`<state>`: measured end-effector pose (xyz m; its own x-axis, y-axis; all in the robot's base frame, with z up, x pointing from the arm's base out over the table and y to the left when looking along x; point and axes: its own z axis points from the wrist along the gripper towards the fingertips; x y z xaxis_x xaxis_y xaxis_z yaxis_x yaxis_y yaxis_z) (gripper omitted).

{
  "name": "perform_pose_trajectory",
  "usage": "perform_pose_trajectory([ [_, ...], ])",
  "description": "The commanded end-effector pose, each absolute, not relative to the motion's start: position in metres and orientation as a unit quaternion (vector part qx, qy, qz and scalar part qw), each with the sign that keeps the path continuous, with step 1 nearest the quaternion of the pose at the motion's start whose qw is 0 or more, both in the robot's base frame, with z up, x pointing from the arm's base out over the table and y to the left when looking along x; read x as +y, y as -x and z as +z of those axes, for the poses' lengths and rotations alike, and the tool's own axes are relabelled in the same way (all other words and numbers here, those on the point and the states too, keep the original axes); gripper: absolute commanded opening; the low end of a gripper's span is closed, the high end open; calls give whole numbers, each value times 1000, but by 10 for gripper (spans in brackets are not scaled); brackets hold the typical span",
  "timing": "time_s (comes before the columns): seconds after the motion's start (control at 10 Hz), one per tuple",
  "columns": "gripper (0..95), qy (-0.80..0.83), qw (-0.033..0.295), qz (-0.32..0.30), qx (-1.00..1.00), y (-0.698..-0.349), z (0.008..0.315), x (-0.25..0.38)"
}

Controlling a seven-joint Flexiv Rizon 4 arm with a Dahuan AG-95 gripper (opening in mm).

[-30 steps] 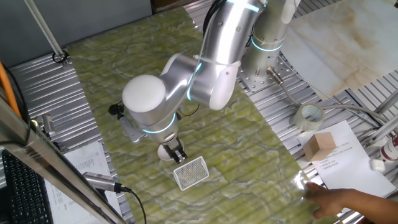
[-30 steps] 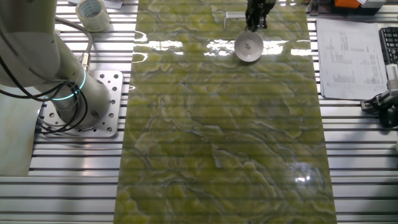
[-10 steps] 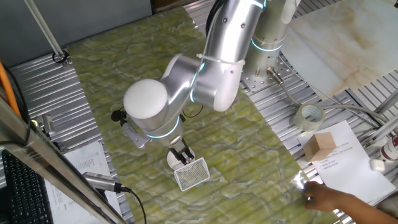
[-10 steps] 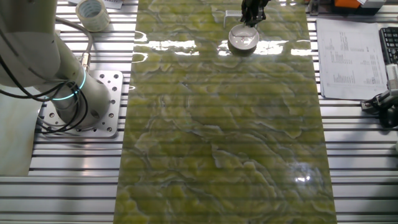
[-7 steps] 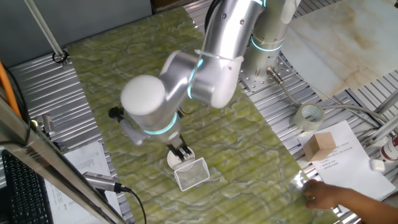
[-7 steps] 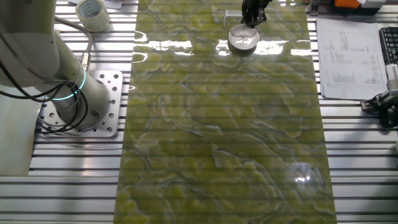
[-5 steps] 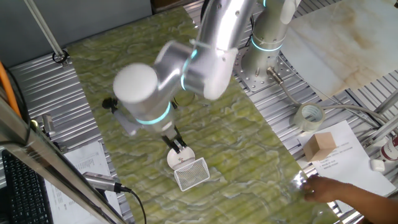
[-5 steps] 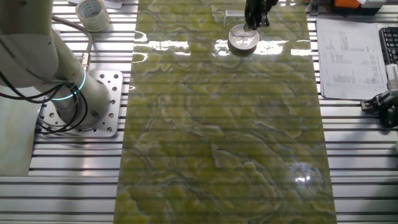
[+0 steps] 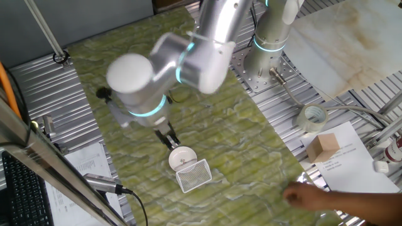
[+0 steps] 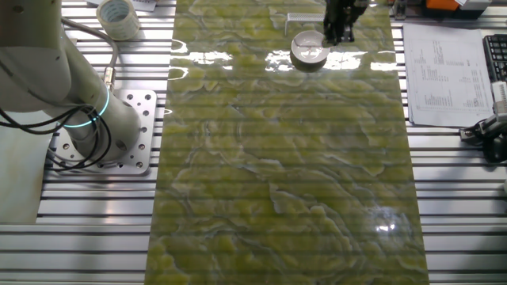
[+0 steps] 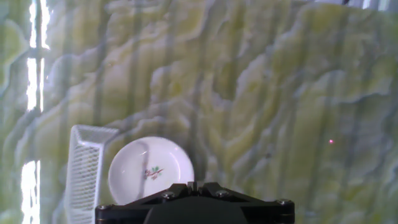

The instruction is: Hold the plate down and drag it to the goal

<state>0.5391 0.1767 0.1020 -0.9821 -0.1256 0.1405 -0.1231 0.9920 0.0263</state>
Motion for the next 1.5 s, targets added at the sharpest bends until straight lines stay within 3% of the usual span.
perform_pose_trajectory([
  [0.1,0,-70,57,-8,-996,-546,101,174],
  [0.3,0,-55,17,-10,-998,-546,101,174],
  [0.5,0,-23,6,-2,-1000,-546,101,174],
  [0.9,0,-8,16,16,-1000,-546,101,173],
  [1.5,0,-71,13,21,-997,-565,108,62],
])
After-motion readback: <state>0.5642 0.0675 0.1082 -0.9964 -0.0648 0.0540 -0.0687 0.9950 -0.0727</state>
